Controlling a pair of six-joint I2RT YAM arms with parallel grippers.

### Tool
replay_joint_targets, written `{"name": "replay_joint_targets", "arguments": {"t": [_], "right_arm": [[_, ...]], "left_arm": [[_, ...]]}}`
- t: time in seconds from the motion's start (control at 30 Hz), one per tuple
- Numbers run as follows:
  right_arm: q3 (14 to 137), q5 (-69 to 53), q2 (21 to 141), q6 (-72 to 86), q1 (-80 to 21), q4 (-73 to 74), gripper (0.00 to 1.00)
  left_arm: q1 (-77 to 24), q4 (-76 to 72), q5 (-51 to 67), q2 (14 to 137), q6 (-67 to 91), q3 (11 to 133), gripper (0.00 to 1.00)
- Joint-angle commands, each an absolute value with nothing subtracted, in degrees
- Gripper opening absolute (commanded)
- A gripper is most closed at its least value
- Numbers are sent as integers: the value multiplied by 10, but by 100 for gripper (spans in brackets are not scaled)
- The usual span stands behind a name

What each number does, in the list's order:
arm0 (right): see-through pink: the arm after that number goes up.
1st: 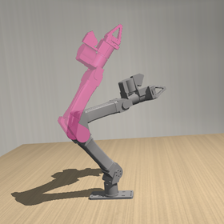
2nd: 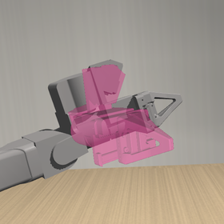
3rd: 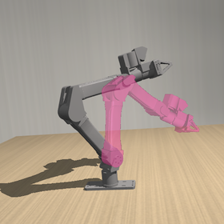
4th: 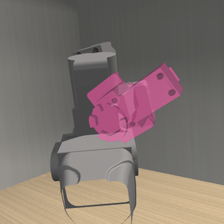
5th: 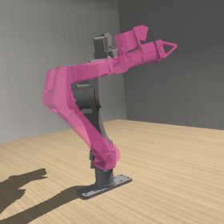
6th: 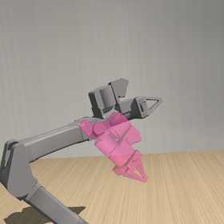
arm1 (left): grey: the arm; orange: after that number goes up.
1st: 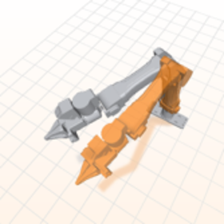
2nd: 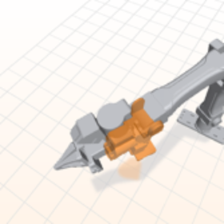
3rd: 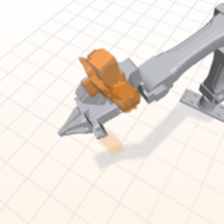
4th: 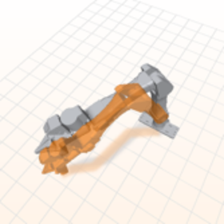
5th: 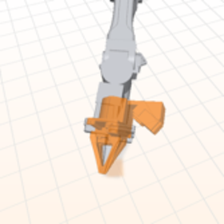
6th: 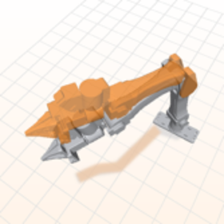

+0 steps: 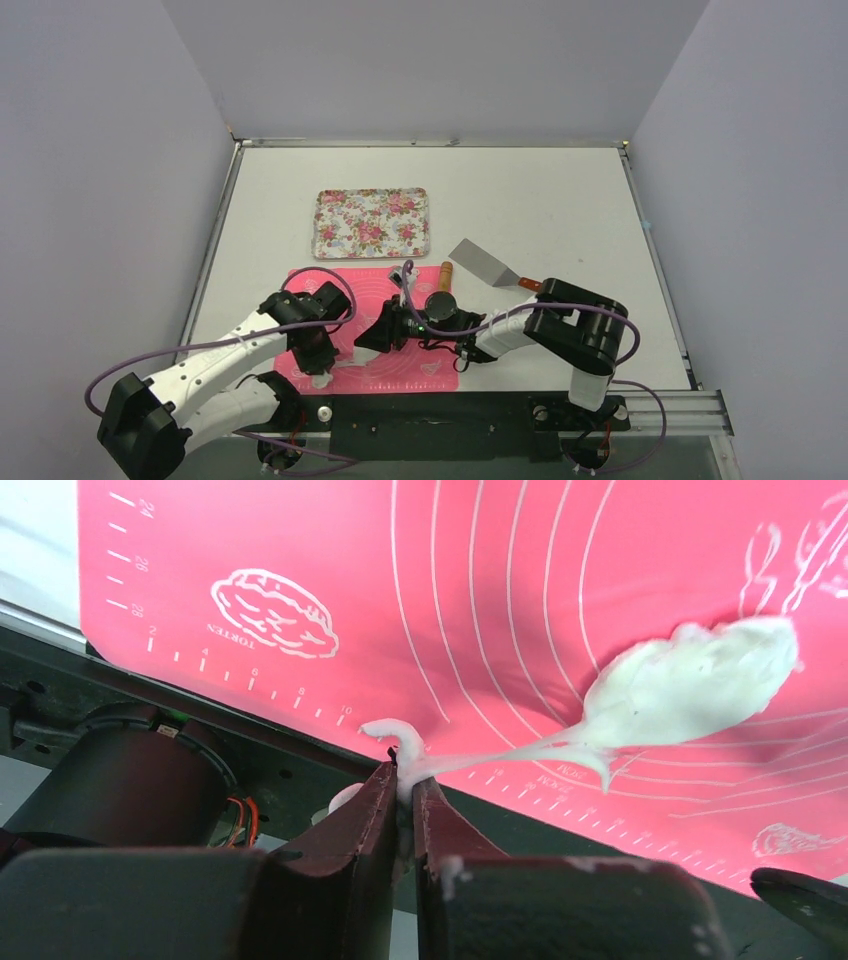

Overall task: Roll out the dumpling wrappers from the dough
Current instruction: Remove the dumpling wrapper from the work surface.

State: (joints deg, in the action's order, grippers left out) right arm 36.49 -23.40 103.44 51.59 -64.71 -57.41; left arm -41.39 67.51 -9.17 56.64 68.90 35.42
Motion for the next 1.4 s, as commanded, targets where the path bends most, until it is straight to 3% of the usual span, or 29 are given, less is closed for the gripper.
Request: {"name": "replay_joint_targets", "arguments": {"t": [0.0,0.23,0.43,0.73,1.03,1.37], "right_arm": [[358,-244,1022,520,-644,-613,32],[351,-241,1025,519,-644,-611,32],[361,-221,1008,469,-650,-525,33],[352,-201,984,437,-657,-480,33],[347,-176,944,401,-666,-429,34],[337,-157,903,390,-665,-410,36]], "left_arm": [[-371,694,-124,542,707,371,4],[-287,716,-172,517,741,377,5],[-201,740,-210,483,790,381,5],[-158,783,-264,378,859,396,6],[-157,848,-385,398,823,561,11],[-157,868,-493,412,732,861,16]]}}
